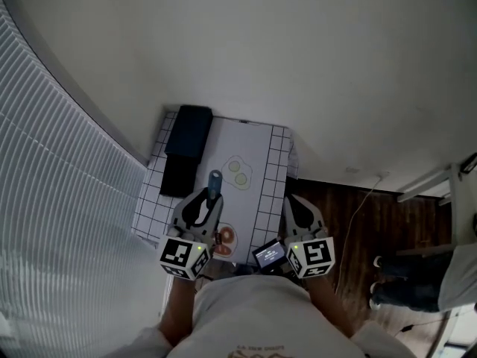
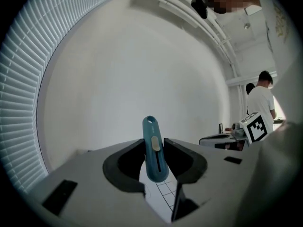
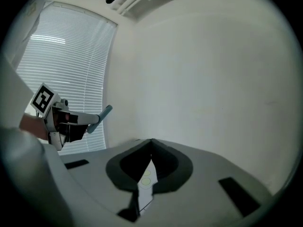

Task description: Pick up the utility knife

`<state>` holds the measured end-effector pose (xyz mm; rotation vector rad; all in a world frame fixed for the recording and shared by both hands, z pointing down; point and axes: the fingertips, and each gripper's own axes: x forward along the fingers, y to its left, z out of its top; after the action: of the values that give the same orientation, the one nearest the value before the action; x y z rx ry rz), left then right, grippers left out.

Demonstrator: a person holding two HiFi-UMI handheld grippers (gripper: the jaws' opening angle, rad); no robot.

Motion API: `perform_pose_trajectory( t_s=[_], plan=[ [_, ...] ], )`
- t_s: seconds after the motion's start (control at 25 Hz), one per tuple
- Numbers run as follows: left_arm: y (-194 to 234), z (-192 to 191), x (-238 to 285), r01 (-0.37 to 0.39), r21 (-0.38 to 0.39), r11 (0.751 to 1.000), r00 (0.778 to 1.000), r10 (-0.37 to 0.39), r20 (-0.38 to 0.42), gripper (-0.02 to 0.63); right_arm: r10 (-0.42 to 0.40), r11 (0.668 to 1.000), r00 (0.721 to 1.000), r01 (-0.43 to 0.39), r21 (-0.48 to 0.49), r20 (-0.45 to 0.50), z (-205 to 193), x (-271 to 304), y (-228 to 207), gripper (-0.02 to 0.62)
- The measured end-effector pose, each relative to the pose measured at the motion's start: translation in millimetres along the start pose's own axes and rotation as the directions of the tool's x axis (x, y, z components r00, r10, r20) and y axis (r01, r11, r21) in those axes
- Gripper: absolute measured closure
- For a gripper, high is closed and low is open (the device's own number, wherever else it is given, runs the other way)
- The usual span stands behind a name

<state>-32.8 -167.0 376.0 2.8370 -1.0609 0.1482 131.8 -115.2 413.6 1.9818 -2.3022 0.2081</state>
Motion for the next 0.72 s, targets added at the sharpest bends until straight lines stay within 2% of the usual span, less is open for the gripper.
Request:
perform_pose_trajectory(
  t_s=[0.32, 0.72],
  plan=[
    [-1.1, 17.1, -1.2, 0.012, 0.048, 0.999, 0.999, -0.014, 0.038, 0.471, 0.01, 1.0, 0.999, -0.009, -0.025, 0.052, 27.8, 8.4, -0.3, 0.589],
    [6.0, 13.9, 6.4, 0.016, 0.019, 1.0, 0.999, -0.016, 0.039, 0.471, 0.021, 0.999, 0.999, -0.02, -0.026, 0.046, 28.8, 22.0, 0.1, 0.589]
  ],
)
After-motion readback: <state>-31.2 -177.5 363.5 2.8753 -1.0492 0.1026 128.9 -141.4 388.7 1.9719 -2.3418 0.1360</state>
